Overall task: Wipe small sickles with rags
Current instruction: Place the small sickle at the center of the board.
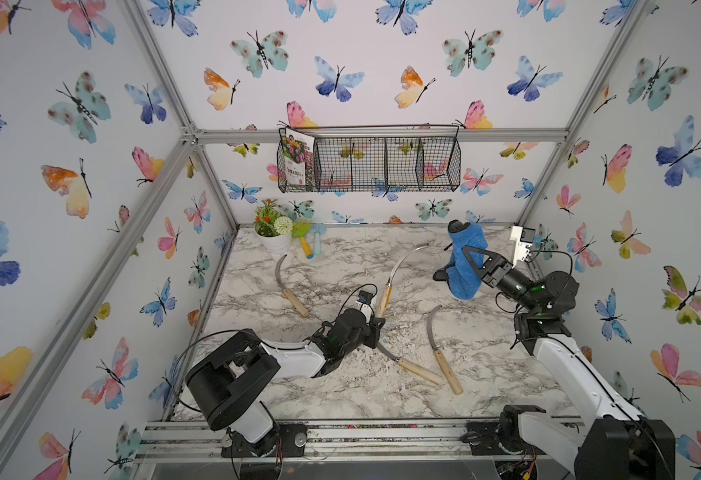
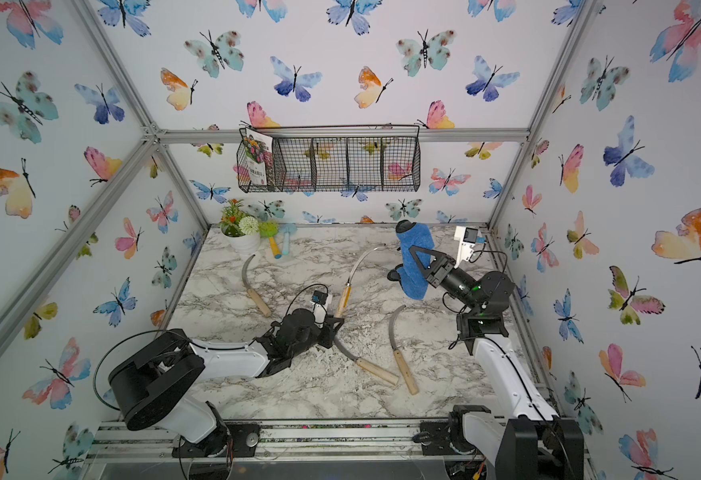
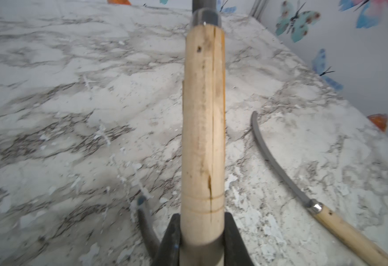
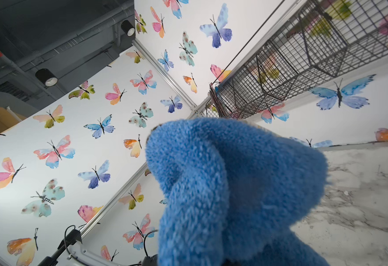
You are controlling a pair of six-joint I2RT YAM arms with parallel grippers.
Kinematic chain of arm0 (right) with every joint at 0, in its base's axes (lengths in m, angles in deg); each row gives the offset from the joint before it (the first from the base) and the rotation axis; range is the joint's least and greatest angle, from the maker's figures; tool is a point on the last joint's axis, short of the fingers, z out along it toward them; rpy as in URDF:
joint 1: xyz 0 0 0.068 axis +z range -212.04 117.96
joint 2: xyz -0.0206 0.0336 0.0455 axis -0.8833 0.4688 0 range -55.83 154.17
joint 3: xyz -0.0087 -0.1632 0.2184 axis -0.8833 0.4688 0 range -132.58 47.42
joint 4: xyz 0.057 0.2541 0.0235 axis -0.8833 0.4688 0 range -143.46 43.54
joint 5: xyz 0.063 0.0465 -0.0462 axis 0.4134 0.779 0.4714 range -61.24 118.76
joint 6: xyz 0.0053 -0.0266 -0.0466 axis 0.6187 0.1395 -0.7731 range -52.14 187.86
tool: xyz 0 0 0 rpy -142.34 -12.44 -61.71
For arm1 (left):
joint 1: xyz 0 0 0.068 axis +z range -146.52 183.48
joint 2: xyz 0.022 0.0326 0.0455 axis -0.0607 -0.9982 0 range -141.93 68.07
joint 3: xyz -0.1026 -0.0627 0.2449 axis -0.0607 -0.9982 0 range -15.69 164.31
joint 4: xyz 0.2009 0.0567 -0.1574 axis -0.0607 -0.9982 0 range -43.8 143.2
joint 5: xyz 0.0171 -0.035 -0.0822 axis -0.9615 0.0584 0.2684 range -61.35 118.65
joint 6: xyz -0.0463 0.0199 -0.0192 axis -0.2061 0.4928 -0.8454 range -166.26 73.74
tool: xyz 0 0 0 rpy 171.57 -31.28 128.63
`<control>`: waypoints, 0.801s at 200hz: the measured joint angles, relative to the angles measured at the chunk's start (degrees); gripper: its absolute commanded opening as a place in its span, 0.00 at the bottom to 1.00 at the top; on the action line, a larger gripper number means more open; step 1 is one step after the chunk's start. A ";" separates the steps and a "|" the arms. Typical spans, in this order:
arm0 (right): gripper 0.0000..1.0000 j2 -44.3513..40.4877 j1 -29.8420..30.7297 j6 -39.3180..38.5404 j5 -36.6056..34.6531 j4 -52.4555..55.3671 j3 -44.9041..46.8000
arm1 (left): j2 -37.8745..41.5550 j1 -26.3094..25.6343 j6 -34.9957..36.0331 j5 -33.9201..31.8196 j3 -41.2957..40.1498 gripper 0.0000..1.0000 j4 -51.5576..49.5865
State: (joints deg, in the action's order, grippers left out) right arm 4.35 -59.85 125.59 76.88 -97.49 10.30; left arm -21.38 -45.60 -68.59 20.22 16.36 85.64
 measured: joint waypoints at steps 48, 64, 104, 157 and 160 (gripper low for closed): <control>0.02 -8.81 0.02 -10.80 -6.73 14.97 5.97 | -4.15 2.29 -14.93 -13.38 10.27 0.00 -23.47; 0.03 -10.10 0.02 -12.44 -8.68 15.65 9.05 | -6.71 4.31 -17.57 -14.78 13.27 0.00 -28.17; 0.03 -5.49 0.02 -12.81 -11.41 9.75 15.85 | -8.46 8.04 -21.90 -16.09 14.36 0.00 -36.20; 0.03 2.34 0.02 -13.94 -18.82 -1.88 24.02 | -10.54 8.46 -23.39 -16.31 19.71 0.00 -45.92; 0.02 2.36 0.02 -14.19 -19.30 -1.99 24.02 | -10.69 8.48 -23.37 -16.31 20.02 0.00 -46.18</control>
State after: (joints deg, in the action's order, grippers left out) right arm 6.71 -59.82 111.41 57.58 -99.48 34.32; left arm -32.07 -37.12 -91.95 3.91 36.38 39.46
